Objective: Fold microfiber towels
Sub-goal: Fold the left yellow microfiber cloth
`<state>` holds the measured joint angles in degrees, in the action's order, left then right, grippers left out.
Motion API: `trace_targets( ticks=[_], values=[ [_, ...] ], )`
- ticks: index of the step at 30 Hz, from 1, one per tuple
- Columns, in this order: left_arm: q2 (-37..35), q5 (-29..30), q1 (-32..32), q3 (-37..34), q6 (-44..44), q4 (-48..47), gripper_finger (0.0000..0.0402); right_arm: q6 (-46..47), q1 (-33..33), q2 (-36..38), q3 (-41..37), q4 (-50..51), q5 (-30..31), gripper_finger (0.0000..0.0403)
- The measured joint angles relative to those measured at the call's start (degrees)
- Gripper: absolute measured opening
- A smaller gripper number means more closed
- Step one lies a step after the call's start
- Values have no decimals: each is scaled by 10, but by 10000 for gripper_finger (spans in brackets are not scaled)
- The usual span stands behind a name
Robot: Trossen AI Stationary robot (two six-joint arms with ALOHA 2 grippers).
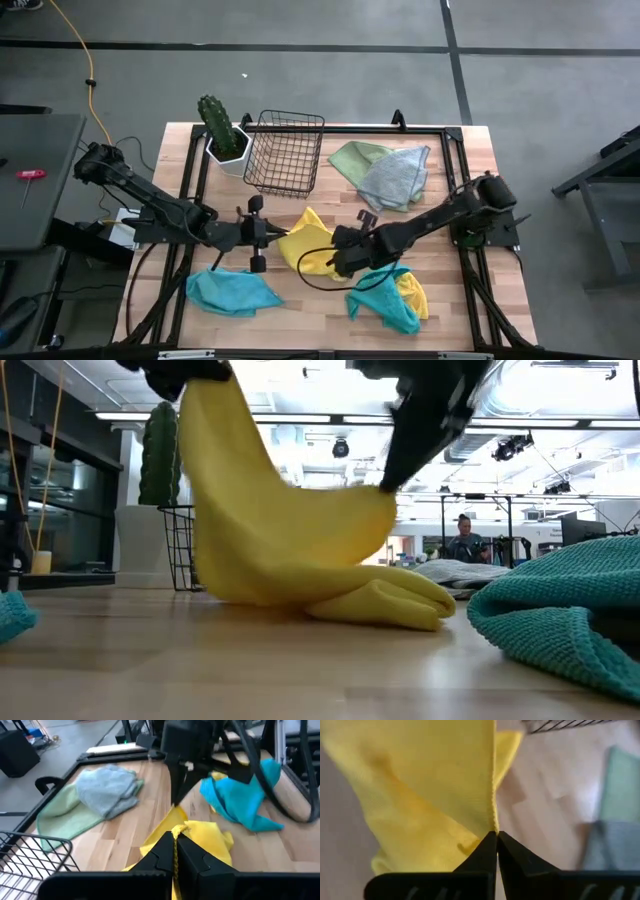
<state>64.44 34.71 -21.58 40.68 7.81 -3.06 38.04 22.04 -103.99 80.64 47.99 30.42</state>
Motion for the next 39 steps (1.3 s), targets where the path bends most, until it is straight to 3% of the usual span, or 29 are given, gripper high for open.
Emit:
trace_targets(
  ticks=[6,10,20,29,36,39],
  values=[
    [-38,100,-37,0,-13,-3,0,-64,18,70,0,0,24,0],
    [-61,174,-52,0,-81,47,0,-102,22,125,0,-24,24,0],
    [-116,200,-55,63,-177,60,0,-177,23,235,0,-8,4,0],
    [-108,242,-59,130,-268,57,0,-207,23,286,1,-11,21,0],
    [-104,397,-78,144,-351,60,0,-217,24,291,55,49,55,1],
    [-104,425,-85,144,-351,58,0,-216,23,278,90,74,71,1]
  ],
)
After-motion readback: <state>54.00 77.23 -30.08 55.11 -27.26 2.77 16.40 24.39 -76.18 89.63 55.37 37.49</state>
